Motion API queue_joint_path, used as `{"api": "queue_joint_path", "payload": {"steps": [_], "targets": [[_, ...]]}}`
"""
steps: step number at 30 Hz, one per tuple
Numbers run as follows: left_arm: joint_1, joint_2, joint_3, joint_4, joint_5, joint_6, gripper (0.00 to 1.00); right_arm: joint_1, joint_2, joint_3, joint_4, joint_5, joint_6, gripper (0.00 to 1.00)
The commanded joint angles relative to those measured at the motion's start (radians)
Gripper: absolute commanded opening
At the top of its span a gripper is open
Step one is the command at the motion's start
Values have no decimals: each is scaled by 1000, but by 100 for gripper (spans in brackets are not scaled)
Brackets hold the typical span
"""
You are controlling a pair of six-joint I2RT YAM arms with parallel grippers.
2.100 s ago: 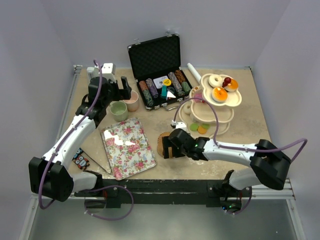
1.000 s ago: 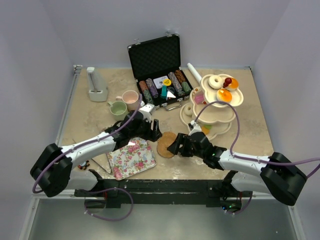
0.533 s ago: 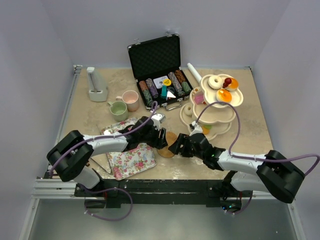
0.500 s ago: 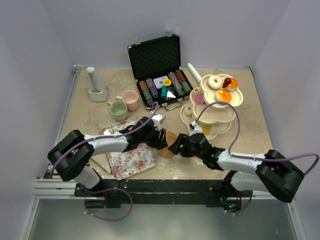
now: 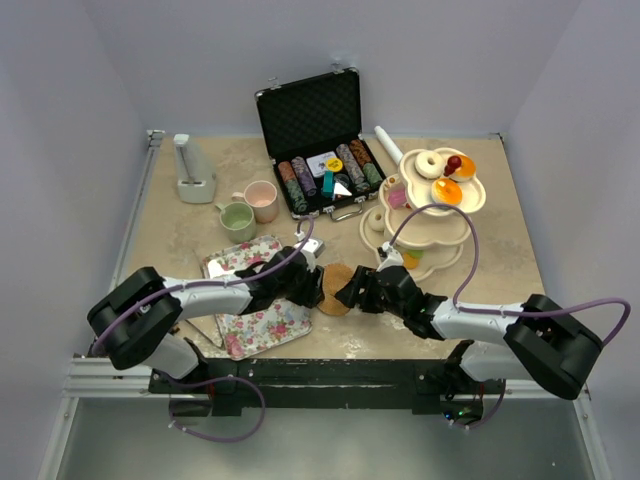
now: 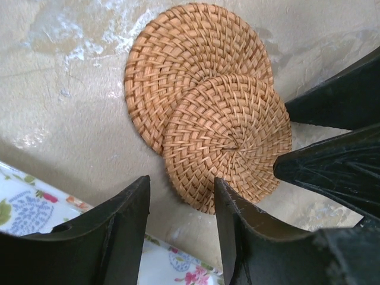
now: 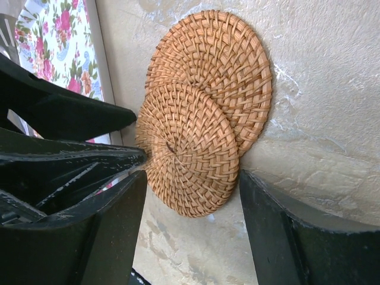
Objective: Serve the afternoon tea
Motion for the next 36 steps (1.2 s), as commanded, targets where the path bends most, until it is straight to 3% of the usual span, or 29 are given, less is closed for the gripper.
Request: {"api": "queue_joint_path", "payload": {"steps": [1, 14, 27, 36], "targets": [[-4, 19, -31, 57, 39, -41, 50, -5, 6, 0, -9, -16, 52, 67], [-4, 48, -42, 114, 89, -76, 22, -5, -77, 16, -29, -28, 87, 60], [-4, 31, -46, 109, 94, -86, 19, -3, -208, 49, -150, -6, 84, 35], [-4, 18, -46, 111, 101, -83, 18, -2, -217, 69, -173, -5, 67, 11]]}}
